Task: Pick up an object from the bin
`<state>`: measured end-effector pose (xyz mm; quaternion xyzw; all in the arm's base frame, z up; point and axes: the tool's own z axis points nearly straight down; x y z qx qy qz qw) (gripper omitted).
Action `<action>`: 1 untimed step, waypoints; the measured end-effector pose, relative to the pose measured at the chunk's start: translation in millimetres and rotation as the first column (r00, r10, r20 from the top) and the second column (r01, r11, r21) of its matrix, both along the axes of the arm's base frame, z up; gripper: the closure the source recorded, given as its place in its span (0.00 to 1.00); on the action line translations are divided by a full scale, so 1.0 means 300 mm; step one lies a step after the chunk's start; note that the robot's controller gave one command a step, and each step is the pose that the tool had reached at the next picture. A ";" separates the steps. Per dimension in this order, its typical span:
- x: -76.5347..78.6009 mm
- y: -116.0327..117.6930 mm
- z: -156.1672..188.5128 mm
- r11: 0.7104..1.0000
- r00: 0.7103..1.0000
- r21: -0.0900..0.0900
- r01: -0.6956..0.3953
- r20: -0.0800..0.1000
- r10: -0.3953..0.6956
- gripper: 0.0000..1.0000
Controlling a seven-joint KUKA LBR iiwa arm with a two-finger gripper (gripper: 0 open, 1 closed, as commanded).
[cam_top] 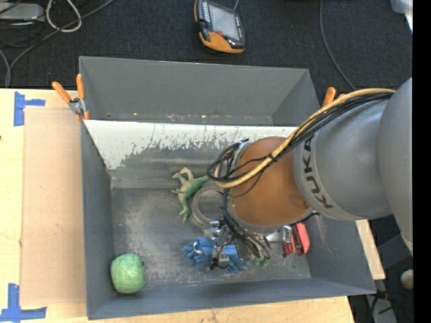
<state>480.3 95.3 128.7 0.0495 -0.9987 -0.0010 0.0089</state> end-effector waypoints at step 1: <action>0.001 0.000 0.099 1.000 1.000 0.000 -0.001 0.001 0.001 1.00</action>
Offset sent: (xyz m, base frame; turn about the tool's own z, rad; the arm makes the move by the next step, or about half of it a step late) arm 0.0006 0.0001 0.0624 -0.0007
